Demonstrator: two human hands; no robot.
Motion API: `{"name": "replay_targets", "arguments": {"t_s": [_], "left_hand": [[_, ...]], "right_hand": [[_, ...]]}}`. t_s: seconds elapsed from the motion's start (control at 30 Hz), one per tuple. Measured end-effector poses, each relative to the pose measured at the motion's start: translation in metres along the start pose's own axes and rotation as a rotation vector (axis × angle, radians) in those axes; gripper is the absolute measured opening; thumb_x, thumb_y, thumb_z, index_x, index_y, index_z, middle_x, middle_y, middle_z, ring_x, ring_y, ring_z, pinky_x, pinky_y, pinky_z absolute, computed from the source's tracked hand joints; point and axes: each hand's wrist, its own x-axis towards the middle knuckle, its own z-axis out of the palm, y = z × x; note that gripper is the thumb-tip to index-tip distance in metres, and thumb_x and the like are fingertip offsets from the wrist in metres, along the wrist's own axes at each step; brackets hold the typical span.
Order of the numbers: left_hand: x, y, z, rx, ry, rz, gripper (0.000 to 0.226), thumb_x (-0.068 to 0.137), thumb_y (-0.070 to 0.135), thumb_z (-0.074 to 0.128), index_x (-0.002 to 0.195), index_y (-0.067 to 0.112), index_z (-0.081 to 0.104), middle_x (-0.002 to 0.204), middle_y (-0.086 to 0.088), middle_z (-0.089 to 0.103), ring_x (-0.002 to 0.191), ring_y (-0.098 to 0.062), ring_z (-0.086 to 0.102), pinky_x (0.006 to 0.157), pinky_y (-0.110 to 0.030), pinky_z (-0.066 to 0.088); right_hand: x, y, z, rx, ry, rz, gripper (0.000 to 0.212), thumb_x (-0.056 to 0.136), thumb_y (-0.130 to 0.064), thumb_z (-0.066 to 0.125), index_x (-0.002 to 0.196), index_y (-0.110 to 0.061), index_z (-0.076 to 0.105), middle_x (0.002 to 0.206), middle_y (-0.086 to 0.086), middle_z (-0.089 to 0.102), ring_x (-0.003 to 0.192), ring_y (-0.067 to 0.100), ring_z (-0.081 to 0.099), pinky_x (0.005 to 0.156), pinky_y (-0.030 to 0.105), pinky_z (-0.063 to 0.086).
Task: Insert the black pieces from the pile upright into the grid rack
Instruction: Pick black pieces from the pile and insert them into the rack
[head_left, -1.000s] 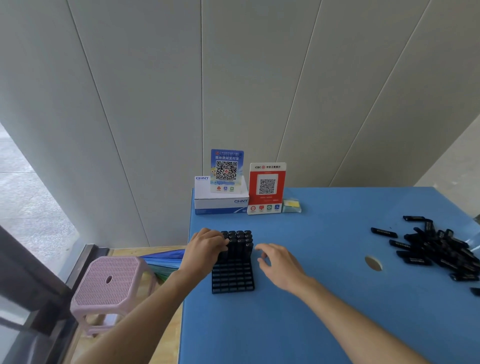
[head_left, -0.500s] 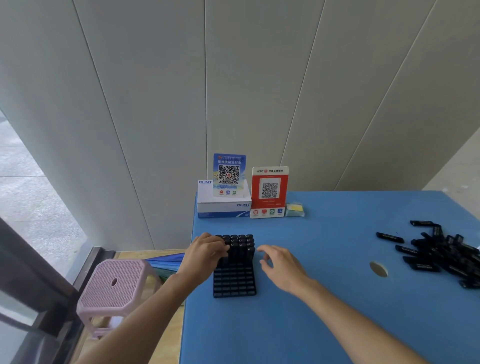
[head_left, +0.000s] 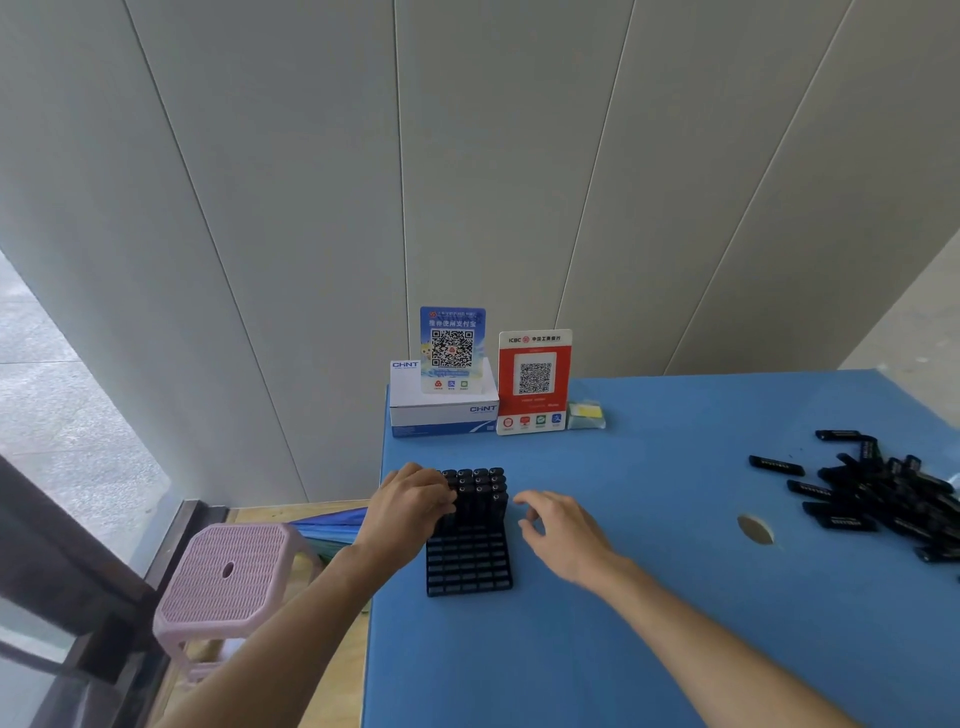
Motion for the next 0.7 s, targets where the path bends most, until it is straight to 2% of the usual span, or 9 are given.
{"name": "replay_targets", "arguments": {"t_s": [0.2,0.27,0.37,0.43,0.57,0.7], "left_hand": [[-0.003,0.003,0.006,0.034,0.022,0.001,0.008,0.073,0.017,0.079,0.073,0.016,0.071,0.085,0.004,0.062,0.072,-0.017,0.054,0.057,-0.029,0.048],[-0.003,0.003,0.004,0.080,0.018,0.011,0.011,0.075,0.024,0.076,0.083,0.018,0.071,0.091,0.003,0.061,0.080,-0.017,0.054,0.065,-0.032,0.050],[0.004,0.012,0.003,0.149,0.001,0.057,0.035,0.074,0.033,0.076,0.105,0.021,0.065,0.099,0.003,0.061,0.087,-0.018,0.056,0.072,-0.031,0.048],[0.010,0.026,0.006,0.167,-0.003,0.095,0.042,0.075,0.036,0.074,0.112,0.023,0.060,0.103,0.004,0.061,0.091,-0.018,0.055,0.075,-0.031,0.046],[0.022,0.062,0.031,0.167,-0.022,0.153,0.045,0.073,0.037,0.073,0.114,0.022,0.060,0.107,0.003,0.062,0.094,-0.020,0.058,0.077,-0.034,0.047],[0.041,0.112,0.072,0.178,-0.056,0.225,0.046,0.073,0.044,0.072,0.112,0.023,0.060,0.107,0.002,0.064,0.093,-0.021,0.061,0.077,-0.034,0.049]], "right_hand": [[-0.001,0.002,0.004,-0.003,-0.013,0.015,0.032,0.095,-0.023,0.048,0.127,-0.021,0.050,0.100,-0.005,0.057,0.091,0.012,0.053,0.079,0.028,0.048],[-0.001,0.004,0.002,-0.012,-0.007,0.014,0.033,0.095,-0.024,0.048,0.128,-0.022,0.049,0.104,-0.004,0.057,0.094,0.013,0.053,0.080,0.029,0.048],[0.000,0.007,-0.006,-0.062,0.035,0.010,0.033,0.095,-0.025,0.047,0.127,-0.021,0.049,0.114,-0.003,0.057,0.104,0.016,0.053,0.083,0.032,0.048],[-0.001,0.012,-0.014,-0.115,0.088,0.003,0.033,0.095,-0.027,0.047,0.128,-0.021,0.048,0.119,-0.002,0.056,0.111,0.017,0.050,0.085,0.033,0.048],[-0.020,0.039,-0.035,-0.185,0.168,0.037,0.037,0.094,-0.032,0.046,0.130,-0.021,0.047,0.121,-0.003,0.053,0.115,0.019,0.046,0.088,0.033,0.045],[-0.054,0.101,-0.061,-0.220,0.192,0.117,0.037,0.095,-0.033,0.045,0.130,-0.022,0.045,0.120,-0.003,0.053,0.115,0.019,0.046,0.087,0.033,0.045]]}}
